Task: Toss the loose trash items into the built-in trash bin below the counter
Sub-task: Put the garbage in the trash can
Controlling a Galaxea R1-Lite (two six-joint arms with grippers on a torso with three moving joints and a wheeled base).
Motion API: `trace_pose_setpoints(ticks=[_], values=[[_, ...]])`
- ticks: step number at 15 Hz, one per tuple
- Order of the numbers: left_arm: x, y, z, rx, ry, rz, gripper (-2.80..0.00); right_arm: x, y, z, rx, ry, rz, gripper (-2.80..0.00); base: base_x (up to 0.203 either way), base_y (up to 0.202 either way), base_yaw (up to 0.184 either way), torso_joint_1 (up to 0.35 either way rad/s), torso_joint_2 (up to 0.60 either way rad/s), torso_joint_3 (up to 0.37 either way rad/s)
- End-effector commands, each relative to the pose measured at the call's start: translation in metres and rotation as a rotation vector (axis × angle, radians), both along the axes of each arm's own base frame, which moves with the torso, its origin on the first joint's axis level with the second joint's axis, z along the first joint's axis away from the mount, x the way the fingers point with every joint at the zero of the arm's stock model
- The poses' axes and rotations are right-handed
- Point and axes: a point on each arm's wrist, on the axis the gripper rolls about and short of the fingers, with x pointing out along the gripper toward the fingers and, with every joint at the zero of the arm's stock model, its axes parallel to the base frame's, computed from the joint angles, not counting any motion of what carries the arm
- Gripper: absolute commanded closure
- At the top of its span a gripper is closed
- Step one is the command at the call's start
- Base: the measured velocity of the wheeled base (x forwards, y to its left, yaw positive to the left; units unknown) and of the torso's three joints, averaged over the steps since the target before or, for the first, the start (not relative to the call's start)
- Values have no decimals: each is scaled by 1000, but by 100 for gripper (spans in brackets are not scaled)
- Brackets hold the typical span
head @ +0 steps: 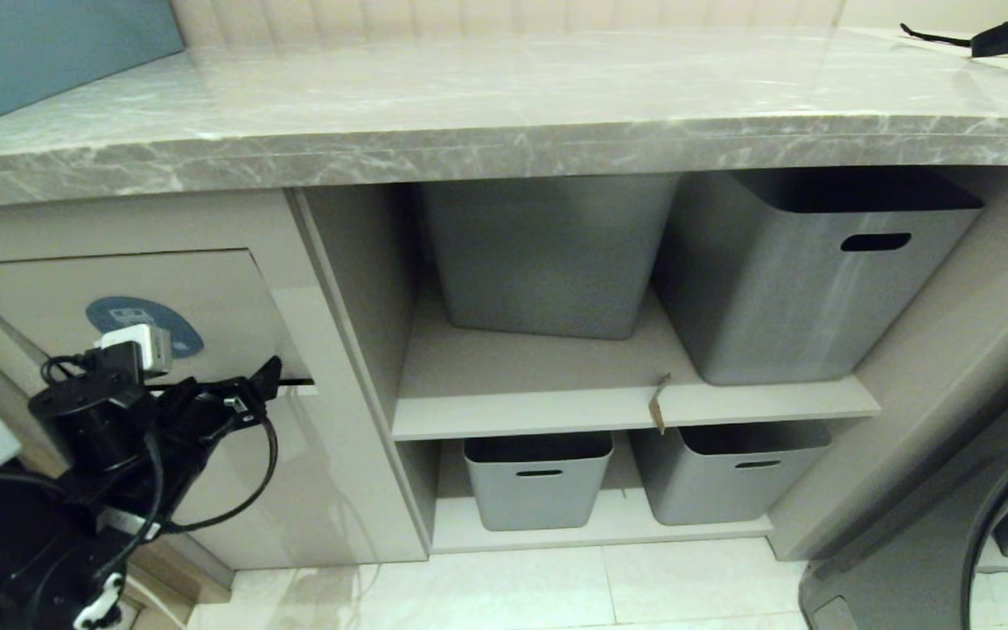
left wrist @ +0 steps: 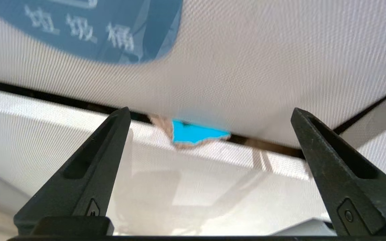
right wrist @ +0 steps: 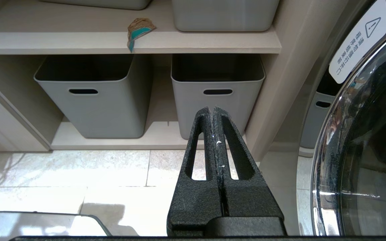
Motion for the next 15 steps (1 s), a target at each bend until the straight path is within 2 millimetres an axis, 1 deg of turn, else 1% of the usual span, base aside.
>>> trace_pose_setpoints(ticks=[1, 2, 4, 7, 9, 10, 13, 15], values=[[-4, 0, 0, -1, 0, 0, -280, 0, 0, 0, 0, 1, 1, 0, 0, 0, 0, 0, 0, 0], [-8, 0, -1, 0, 9, -4, -280, 0, 0, 0, 0, 0, 1, 0, 0, 0, 0, 0, 0, 0], [-18, -1, 7, 2, -7, -12, -280, 0, 0, 0, 0, 1, 1, 0, 0, 0, 0, 0, 0, 0], [-46, -1, 9, 4, 16, -25, -280, 0, 0, 0, 0, 0, 1, 0, 0, 0, 0, 0, 0, 0], [-69, 0, 0, 6, 83, -34, -280, 0, 0, 0, -1, 0, 1, 0, 0, 0, 0, 0, 0, 0], [-75, 0, -4, 5, 105, -49, -280, 0, 0, 0, -2, 1, 1, 0, 0, 0, 0, 0, 0, 0], [-73, -5, -8, 1, 126, -136, -280, 0, 0, 0, 0, 0, 1, 0, 0, 0, 0, 0, 0, 0], [-61, -11, -10, -4, 122, -213, -280, 0, 0, 0, 0, 1, 1, 0, 0, 0, 0, 0, 0, 0]])
